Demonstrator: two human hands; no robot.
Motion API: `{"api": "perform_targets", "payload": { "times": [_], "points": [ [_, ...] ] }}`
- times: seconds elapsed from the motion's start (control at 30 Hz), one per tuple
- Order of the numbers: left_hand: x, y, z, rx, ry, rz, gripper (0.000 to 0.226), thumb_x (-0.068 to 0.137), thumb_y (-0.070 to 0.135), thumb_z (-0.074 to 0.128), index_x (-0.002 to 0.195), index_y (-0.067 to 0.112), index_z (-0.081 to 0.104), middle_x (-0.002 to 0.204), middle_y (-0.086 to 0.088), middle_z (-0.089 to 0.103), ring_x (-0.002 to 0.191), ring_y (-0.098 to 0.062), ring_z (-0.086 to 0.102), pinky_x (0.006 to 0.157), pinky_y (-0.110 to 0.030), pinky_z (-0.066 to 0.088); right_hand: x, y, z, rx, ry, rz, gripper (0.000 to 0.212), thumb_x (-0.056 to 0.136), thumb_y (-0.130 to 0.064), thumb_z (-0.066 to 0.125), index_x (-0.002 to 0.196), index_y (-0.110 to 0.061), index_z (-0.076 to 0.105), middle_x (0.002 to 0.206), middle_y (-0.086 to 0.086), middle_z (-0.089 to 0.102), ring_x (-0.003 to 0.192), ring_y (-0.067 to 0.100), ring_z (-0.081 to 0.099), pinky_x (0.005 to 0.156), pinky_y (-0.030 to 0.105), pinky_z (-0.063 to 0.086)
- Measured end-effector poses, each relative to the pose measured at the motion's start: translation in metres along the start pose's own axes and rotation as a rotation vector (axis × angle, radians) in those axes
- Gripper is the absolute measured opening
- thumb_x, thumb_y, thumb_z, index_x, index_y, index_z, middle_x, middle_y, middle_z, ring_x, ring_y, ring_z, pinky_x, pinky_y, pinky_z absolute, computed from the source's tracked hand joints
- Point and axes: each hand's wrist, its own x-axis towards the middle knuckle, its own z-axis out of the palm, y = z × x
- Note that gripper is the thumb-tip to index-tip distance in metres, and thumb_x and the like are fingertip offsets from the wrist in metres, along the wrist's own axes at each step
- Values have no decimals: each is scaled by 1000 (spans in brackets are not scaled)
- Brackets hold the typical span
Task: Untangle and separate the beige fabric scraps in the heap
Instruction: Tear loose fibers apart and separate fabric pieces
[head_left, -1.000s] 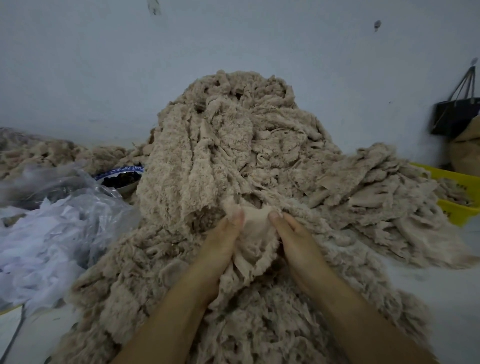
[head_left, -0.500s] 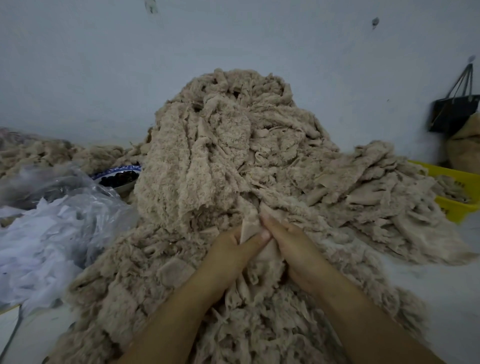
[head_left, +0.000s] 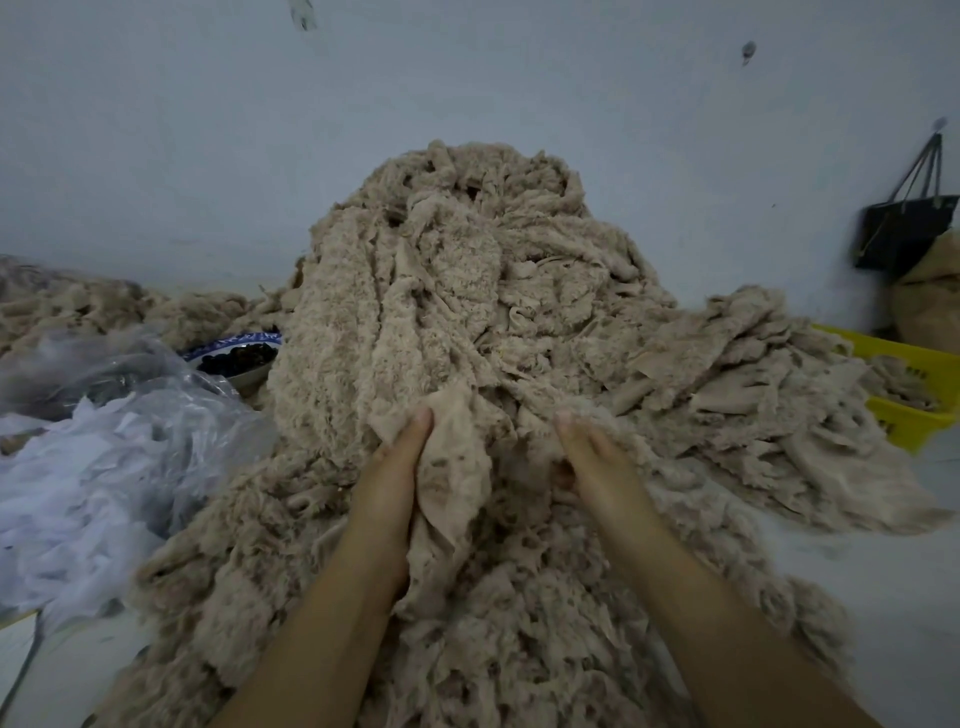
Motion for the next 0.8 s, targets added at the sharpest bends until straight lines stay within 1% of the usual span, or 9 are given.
{"api": "perform_targets", "payload": {
  "times": [0.1,0.2,0.27,0.37,0.47,0.57,0.67,0.73,0.8],
  "points": [
    [1,-4,1,111,48,93,25,90,44,67,77,27,79,81,4,78,74,-13,75,51,-20,56,-11,-6,12,-157,-127,-160,66,58,-102,35,107,-62,52,110,-42,47,97,-27,46,78,7,37],
    [6,-13,4,407,51,303,19,92,40,66,88,25,76,81,1,77,77,-19,75,63,-28,60,-16,-9,23,-229,-221,-270,54,63,-97,41,97,-58,55,105,-33,56,96,-16,57,70,4,45],
    [9,-17,4,532,41,397,11,93,36,67,87,28,72,81,0,74,78,-21,73,71,-41,61,-16,-5,27,-273,-286,-272,40,76,-78,54,95,-43,57,99,-18,62,88,-3,63,66,15,50],
    [11,-10,3,536,63,466,18,91,43,68,79,30,72,72,0,72,67,-17,71,56,-31,58,-9,5,24,-499,-267,-296,13,93,-35,57,84,-27,51,83,-8,54,66,0,50,58,19,42],
    [9,1,4,326,54,414,17,88,42,69,77,33,78,77,1,77,69,-13,74,54,-22,56,-3,7,15,-386,-221,-188,24,96,-27,55,73,-34,52,66,-15,53,54,-1,44,52,17,36],
    [8,9,3,6,32,192,23,87,37,69,100,20,78,99,-9,78,88,-23,76,66,-34,61,-1,4,13,-31,-171,-67,32,99,-25,54,70,-32,65,75,-5,62,70,11,57,69,30,45],
    [8,10,-2,-173,-8,-43,33,93,39,64,115,16,72,108,-10,76,95,-26,74,75,-41,58,0,-3,13,316,-205,15,38,101,-20,52,69,-23,74,83,4,69,73,14,66,66,28,54],
    [9,7,-2,-188,-23,-100,34,94,41,62,113,15,73,108,-10,76,94,-27,74,75,-40,57,-1,-4,12,357,-214,-17,29,96,-36,59,79,-19,74,90,6,71,79,14,68,68,27,55],
    [11,3,-1,-155,-27,-75,38,94,39,63,116,10,71,110,-14,75,102,-32,72,87,-46,57,-5,-2,14,233,-237,-88,46,79,-67,61,97,-26,72,101,-3,72,94,11,69,78,27,54]
  ]
}}
